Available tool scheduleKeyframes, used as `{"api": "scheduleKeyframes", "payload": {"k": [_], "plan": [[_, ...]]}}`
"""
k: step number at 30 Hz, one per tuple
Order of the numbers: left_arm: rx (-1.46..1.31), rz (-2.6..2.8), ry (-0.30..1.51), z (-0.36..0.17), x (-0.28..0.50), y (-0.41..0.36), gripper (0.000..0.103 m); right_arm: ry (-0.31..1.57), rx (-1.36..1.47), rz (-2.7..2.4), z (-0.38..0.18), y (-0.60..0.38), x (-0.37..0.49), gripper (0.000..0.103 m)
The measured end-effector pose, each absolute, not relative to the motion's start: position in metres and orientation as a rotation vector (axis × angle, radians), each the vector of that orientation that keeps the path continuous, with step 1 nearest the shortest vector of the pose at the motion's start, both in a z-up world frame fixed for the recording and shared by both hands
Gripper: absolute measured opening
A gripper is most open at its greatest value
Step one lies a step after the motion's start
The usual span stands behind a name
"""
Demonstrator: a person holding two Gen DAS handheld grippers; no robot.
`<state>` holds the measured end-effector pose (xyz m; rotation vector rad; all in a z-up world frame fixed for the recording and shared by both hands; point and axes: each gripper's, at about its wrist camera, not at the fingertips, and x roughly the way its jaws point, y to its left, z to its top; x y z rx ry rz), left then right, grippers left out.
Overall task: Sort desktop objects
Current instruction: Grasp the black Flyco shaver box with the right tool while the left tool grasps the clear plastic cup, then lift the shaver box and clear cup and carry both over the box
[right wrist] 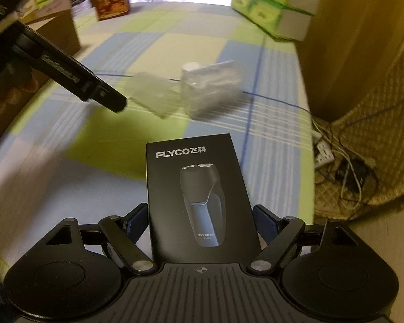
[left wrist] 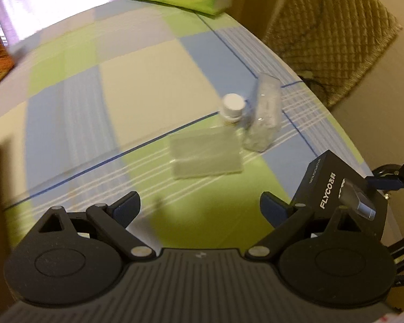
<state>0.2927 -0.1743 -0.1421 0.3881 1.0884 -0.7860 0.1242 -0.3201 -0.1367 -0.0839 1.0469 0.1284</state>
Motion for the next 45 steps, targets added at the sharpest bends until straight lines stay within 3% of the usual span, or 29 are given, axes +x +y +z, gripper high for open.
{"api": "scheduleKeyframes", "payload": {"k": [10, 17, 31, 45], "plan": [[0.416, -0.801, 1.108, -0.174, 0.320, -0.213, 0.092, 1.056, -0.031, 0.076, -0.138, -0.329, 0.129, 0.080], [0.449, -0.790, 1.093, -0.183, 0.324, -0.214, 0.070, 1.068, -0.036, 0.080, -0.143, -0.329, 0.135, 0.080], [0.465, -0.714, 1.097, -0.178, 0.317, -0.167, 0.070, 1.081, -0.095, 0.093, -0.149, -0.323, 0.149, 0.080], [0.342, -0.660, 1.132, -0.162, 0.260, -0.092, 0.070, 1.092, -0.141, 0.181, -0.143, -0.292, 0.142, 0.076]]}}
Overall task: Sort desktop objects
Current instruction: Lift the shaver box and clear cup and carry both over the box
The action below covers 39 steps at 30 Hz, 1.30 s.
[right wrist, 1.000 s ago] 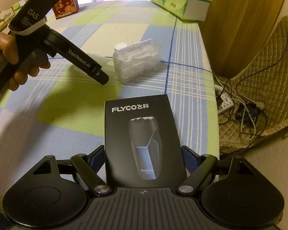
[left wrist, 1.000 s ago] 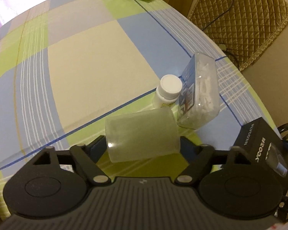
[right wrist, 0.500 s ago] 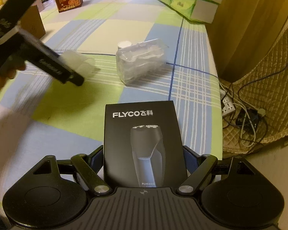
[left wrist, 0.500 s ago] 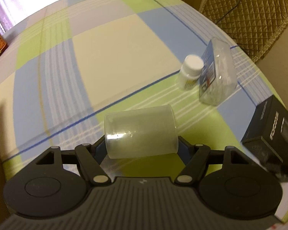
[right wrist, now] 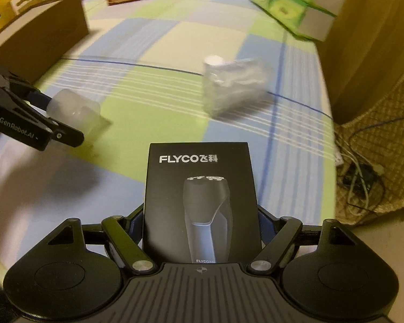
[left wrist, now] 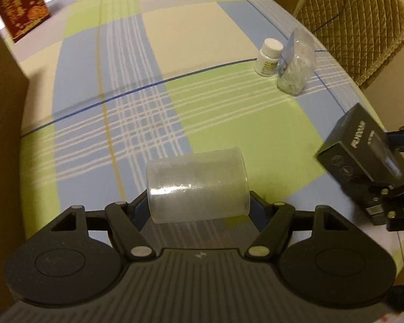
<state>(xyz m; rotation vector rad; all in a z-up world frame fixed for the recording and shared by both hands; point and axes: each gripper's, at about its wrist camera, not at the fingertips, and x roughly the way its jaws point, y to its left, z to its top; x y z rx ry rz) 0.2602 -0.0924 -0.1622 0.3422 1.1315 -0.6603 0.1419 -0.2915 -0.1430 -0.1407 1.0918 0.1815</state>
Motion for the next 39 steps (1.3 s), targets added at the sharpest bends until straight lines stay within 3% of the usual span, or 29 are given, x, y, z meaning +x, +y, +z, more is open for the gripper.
{"api": "scheduleKeyframes", "payload": {"k": [22, 39], "plan": [[0.159, -0.526, 0.888, -0.044, 0.227, 0.035, 0.070, 0.891, -0.202, 0.416, -0.071, -0.164, 0.156, 0.076], [0.120, -0.328, 0.821, -0.017, 0.264, 0.180, 0.070, 0.792, -0.124, 0.620, -0.032, -0.007, 0.199, 0.076]]}}
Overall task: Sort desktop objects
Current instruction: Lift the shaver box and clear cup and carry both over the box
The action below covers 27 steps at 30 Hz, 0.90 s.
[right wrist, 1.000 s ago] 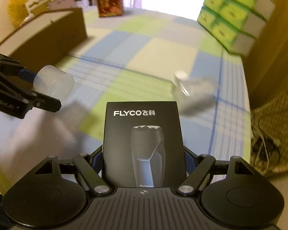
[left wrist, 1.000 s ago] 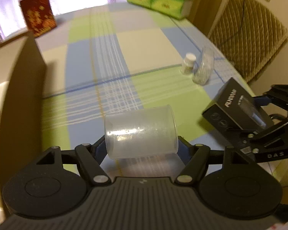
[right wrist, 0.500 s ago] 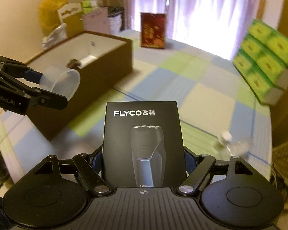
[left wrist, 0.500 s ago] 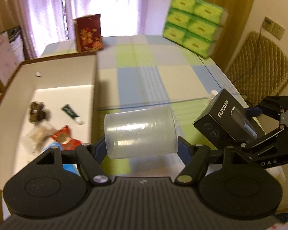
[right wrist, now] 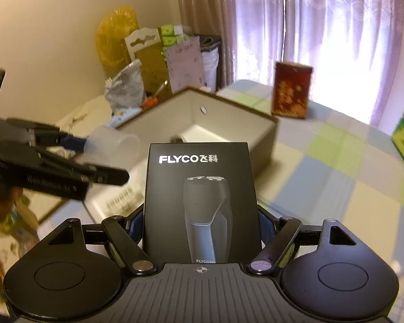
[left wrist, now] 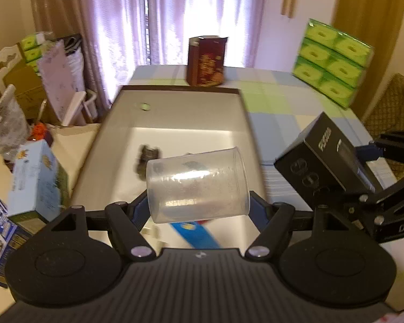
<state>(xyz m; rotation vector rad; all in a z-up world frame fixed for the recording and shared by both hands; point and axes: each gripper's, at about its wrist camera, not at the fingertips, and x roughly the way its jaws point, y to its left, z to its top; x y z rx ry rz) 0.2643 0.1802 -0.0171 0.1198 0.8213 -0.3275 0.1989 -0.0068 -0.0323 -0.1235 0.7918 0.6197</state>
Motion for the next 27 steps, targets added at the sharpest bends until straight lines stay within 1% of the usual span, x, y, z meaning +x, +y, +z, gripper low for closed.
{"api": "scheduleKeyframes", "payload": {"k": [10, 16, 20, 27], "plan": [[0.174, -0.287, 0.831, -0.025, 0.340, 0.221, 0.070, 0.812, -0.049, 0.522, -0.038, 0.063, 0.274, 0.076], [0.228, -0.361, 0.830, -0.039, 0.390, 0.215, 0.070, 0.855, -0.032, 0.408, -0.054, 0.078, 0.323, 0.076], [0.322, -0.416, 0.814, -0.056, 0.422, 0.208, 0.070, 0.878, -0.048, 0.364, -0.067, 0.085, 0.349, 0.076], [0.469, -0.542, 0.818, -0.083, 0.460, 0.195, 0.070, 0.877, -0.137, 0.369, -0.086, 0.094, 0.378, 0.076]]}}
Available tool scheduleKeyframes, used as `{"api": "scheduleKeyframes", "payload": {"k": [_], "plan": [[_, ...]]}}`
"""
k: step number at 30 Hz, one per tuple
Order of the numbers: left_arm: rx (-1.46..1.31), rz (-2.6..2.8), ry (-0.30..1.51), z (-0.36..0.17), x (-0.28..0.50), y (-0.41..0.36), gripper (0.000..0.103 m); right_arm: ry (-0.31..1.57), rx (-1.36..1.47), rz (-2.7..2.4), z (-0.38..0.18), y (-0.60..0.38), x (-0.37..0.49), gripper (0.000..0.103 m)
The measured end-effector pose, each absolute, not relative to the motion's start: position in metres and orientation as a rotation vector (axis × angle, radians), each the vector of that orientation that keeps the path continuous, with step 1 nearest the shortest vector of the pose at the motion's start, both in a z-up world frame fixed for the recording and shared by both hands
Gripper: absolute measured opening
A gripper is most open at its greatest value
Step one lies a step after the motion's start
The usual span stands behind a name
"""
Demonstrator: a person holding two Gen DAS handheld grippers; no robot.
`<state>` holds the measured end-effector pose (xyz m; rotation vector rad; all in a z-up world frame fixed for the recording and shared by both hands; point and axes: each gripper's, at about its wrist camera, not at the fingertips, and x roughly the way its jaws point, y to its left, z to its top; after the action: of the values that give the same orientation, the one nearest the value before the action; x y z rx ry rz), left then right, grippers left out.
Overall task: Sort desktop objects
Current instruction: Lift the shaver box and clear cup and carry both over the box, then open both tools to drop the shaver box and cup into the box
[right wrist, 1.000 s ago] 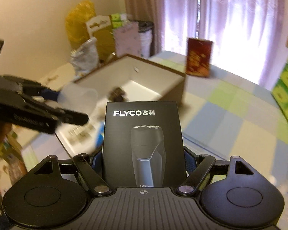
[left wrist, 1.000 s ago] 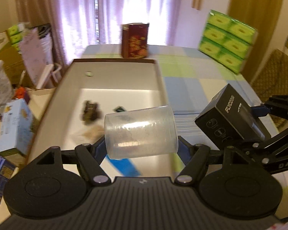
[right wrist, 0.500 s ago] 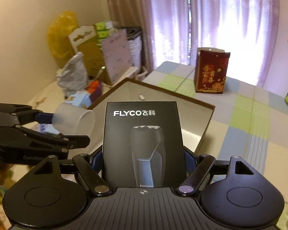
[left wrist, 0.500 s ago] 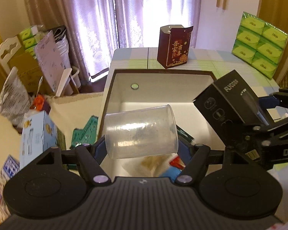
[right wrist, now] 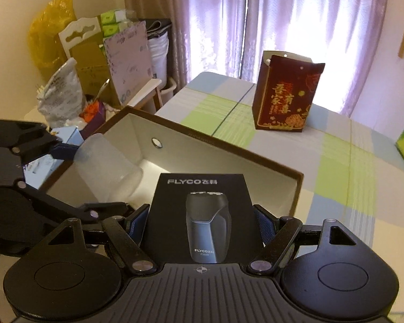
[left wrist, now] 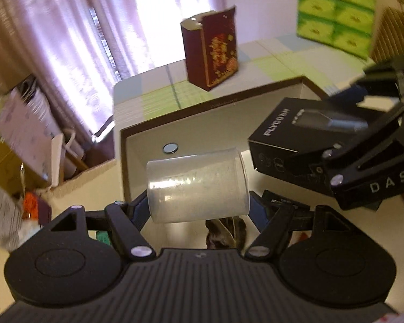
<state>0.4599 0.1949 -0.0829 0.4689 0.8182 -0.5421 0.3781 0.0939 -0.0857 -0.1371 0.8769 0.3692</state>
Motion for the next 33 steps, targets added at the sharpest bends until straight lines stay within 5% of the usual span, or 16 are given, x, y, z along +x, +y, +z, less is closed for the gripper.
{"api": "scheduleKeyframes", "payload": {"k": [33], "plan": [[0.568, -0.579, 0.877, -0.111, 0.477, 0.177, 0.075, 0.844, -0.122, 0.406, -0.100, 0.075, 0.383, 0.085]]}}
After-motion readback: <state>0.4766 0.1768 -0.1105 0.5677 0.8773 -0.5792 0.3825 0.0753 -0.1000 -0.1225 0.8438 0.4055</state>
